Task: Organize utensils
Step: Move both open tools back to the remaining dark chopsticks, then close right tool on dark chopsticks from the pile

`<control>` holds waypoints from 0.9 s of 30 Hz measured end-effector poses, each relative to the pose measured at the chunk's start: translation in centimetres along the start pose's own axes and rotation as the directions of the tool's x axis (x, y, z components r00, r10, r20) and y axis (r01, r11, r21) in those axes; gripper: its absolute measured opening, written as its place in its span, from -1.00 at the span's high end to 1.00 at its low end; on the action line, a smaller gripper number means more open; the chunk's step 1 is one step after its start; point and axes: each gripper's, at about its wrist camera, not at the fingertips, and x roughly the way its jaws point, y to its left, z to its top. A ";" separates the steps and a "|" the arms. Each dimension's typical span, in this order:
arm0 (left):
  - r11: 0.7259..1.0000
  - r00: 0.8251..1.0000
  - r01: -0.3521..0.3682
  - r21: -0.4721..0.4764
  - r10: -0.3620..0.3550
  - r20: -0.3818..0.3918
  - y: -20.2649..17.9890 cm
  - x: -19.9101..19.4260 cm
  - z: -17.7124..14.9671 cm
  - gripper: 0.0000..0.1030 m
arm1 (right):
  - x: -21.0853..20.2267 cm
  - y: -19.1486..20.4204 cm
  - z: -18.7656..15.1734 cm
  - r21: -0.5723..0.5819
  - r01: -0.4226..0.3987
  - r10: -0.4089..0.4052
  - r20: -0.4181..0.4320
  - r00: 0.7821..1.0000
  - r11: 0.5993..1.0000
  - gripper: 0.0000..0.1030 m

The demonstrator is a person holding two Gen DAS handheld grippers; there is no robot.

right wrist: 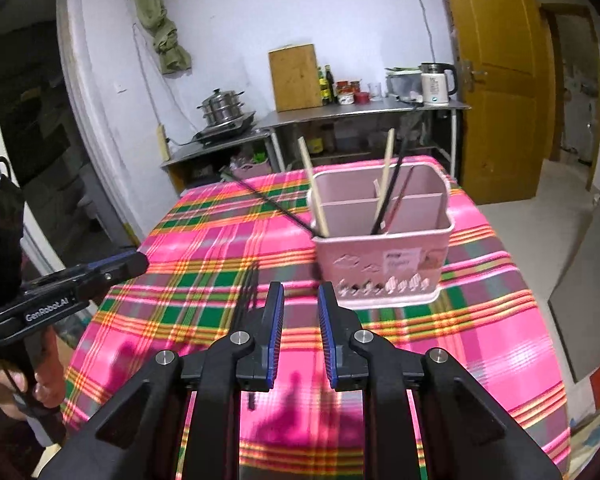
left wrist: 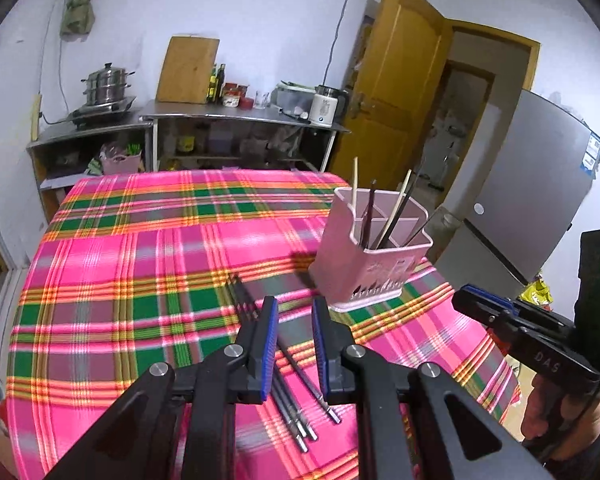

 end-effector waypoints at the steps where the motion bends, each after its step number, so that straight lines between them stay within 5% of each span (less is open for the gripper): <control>1: 1.000 1.000 -0.003 -0.001 0.003 -0.003 0.1 -0.1 -0.3 0.68 | 0.1 0.2 -0.2 -0.001 -0.005 0.004 -0.004 1.000 1.000 0.65; 20: 0.996 0.993 -0.038 -0.079 0.029 -0.115 3.0 2.6 -4.8 0.68 | 3.7 2.2 -3.3 -0.032 -0.044 0.041 -0.111 0.993 0.999 0.65; 27: 0.991 0.988 -0.048 -0.122 0.029 -0.152 4.3 5.6 -5.1 0.50 | 6.8 2.6 -4.2 -0.039 -0.058 0.050 -0.168 0.985 0.998 0.65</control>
